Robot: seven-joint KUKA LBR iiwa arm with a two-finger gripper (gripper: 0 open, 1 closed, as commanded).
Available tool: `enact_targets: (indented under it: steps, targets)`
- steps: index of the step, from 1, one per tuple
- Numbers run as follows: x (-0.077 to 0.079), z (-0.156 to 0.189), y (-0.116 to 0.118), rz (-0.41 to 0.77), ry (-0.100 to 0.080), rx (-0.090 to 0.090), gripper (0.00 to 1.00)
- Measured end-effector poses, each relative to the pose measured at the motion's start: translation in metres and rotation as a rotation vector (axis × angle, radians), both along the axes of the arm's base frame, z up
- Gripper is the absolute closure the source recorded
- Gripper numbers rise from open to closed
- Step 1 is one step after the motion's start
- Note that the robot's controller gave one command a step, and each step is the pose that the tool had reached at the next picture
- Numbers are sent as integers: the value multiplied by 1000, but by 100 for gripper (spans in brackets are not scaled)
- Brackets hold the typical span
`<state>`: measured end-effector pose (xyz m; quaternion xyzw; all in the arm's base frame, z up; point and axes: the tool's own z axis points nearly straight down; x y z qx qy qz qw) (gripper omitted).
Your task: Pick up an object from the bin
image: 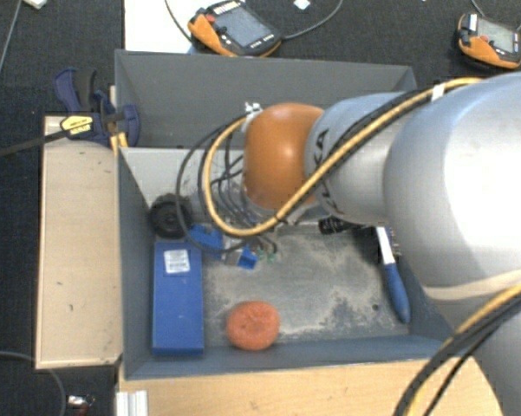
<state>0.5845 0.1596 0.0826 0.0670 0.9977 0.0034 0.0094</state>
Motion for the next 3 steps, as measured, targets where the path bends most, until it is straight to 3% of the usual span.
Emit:
enact_targets:
  steps: [2,3]
  targets:
    - [0,14,-1,-2,-3,0,100]
    - [0,48,-1,-3,-1,0,100]
